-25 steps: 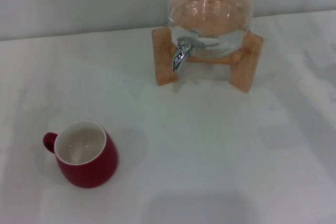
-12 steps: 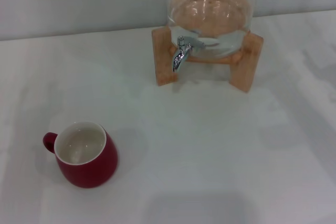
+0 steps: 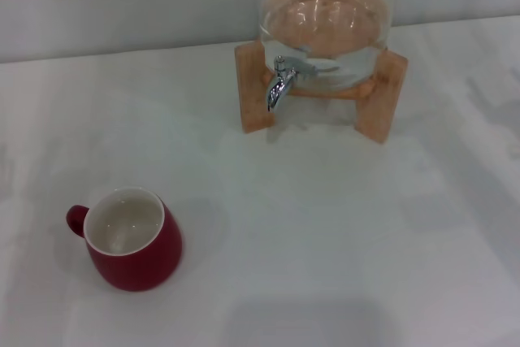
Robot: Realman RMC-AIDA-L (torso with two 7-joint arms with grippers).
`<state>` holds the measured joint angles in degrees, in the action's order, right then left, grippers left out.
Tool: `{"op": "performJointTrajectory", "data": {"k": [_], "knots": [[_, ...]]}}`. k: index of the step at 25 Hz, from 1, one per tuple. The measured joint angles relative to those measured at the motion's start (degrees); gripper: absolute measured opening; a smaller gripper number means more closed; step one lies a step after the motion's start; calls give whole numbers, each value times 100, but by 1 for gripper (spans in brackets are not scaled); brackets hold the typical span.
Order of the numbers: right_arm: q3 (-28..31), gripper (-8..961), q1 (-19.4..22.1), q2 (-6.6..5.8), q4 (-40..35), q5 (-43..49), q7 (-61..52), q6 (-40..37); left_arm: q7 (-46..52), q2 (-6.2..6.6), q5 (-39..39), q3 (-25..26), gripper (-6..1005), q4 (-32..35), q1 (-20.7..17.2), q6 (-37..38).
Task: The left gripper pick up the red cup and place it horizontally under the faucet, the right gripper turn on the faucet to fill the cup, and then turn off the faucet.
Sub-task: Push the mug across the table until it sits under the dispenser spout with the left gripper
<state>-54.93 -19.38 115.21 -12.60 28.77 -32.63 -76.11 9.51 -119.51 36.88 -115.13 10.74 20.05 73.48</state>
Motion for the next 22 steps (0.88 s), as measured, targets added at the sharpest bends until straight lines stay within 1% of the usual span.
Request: {"op": "performJointTrajectory", "data": {"k": [6,11,13,22], "knots": [[-5,872,-11,2,64,7,-3,-3,3,-9,-331,-3,605,0,-169,110],[-64,872,-13,2,147,16,-6,-3,4,-11,-365,-120,610,-4,-264,146],[-68,872,-13,2,185,16,-6,1,1,-12,-368,-334,611,-14,-319,176],[-146,873,5,2,283,15,-7,-5,-28,-11,-435,-683,611,-3,-439,185]]}}
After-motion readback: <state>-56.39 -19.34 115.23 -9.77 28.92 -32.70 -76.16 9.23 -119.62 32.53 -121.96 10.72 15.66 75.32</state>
